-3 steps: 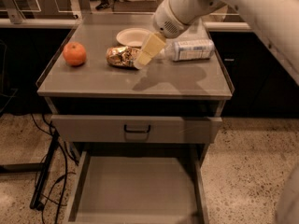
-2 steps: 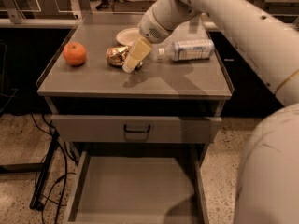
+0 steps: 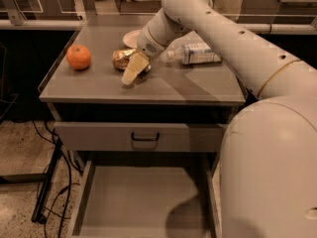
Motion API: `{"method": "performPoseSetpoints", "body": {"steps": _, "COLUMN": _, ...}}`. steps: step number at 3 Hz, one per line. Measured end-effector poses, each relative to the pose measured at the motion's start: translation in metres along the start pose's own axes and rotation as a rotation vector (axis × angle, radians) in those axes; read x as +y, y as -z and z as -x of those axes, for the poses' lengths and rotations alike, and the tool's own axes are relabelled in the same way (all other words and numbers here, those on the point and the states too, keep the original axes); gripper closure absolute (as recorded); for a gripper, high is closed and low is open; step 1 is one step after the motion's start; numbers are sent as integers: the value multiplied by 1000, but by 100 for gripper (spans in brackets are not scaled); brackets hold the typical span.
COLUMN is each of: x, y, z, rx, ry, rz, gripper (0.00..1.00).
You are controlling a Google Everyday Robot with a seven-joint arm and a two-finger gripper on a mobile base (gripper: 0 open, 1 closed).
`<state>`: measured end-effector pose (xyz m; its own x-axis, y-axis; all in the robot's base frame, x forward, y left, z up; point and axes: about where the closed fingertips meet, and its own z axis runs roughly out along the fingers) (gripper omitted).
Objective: Place orange can into middle drawer
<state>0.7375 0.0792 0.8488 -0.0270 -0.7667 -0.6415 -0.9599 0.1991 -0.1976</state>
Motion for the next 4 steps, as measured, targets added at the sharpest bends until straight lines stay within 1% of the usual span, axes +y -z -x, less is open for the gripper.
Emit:
{"method": "performPoseSetpoints", "body": {"steps": 1, "x": 0, "y": 0, "z": 0, "rx": 0, "ry": 0, "rz": 0, "gripper": 0}}
{"method": "performPoseSetpoints", "body": {"steps": 2, "x": 0, "y": 0, "z": 0, "rx": 0, "ry": 0, "rz": 0, "gripper": 27}}
{"method": "performPoseSetpoints", "body": {"steps": 4, "x": 0, "y": 0, "z": 0, "rx": 0, "ry": 0, "rz": 0, "gripper": 74}}
